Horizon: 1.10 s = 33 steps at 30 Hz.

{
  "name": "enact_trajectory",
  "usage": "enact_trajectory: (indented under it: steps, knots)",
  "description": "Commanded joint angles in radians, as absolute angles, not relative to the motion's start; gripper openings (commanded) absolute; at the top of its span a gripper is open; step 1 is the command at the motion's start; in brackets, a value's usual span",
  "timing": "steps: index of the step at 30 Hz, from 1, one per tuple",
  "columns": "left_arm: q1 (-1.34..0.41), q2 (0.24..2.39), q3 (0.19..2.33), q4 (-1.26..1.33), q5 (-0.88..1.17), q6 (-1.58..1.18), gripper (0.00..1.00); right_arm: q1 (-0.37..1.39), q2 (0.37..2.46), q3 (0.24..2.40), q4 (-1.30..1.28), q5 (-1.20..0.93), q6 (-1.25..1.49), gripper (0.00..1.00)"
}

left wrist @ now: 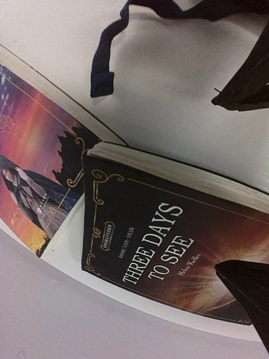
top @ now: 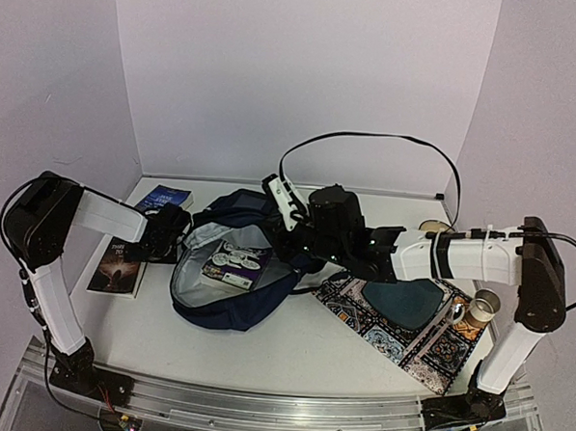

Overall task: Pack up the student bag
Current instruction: Pick up the book at the corner of the board.

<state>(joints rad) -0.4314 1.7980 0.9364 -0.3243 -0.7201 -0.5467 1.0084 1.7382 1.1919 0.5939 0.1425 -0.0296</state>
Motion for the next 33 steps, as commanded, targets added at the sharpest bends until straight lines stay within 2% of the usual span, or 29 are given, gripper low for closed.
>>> enact_trajectory:
  steps: [1, 7, 15, 23, 26, 33]
  knots:
    - [-0.413, 1.861, 0.999, -0.353, -0.802, -0.525, 0.9, 0.997, 1.699, 1.263, 0.749, 0.156, -0.015, 0.0]
    - [-0.394, 1.924, 1.035, -0.405, -0.838, -0.535, 0.85, 0.997, 1.702, 1.263, 0.749, 0.156, -0.012, 0.0]
    - [-0.38, 1.991, 1.071, -0.48, -0.862, -0.561, 0.67, 0.997, 1.701, 1.267, 0.75, 0.149, -0.012, 0.0]
    - [-0.379, 1.937, 1.067, -0.513, -0.85, -0.56, 0.24, 0.996, 1.689, 1.261, 0.752, 0.149, -0.013, 0.0]
    - [-0.379, 1.891, 1.081, -0.556, -0.846, -0.565, 0.14, 0.996, 1.685, 1.261, 0.752, 0.148, -0.012, 0.0]
    - [-0.379, 1.634, 1.093, -0.654, -0.695, -0.586, 0.0, 0.996, 1.68, 1.263, 0.752, 0.157, -0.016, 0.0]
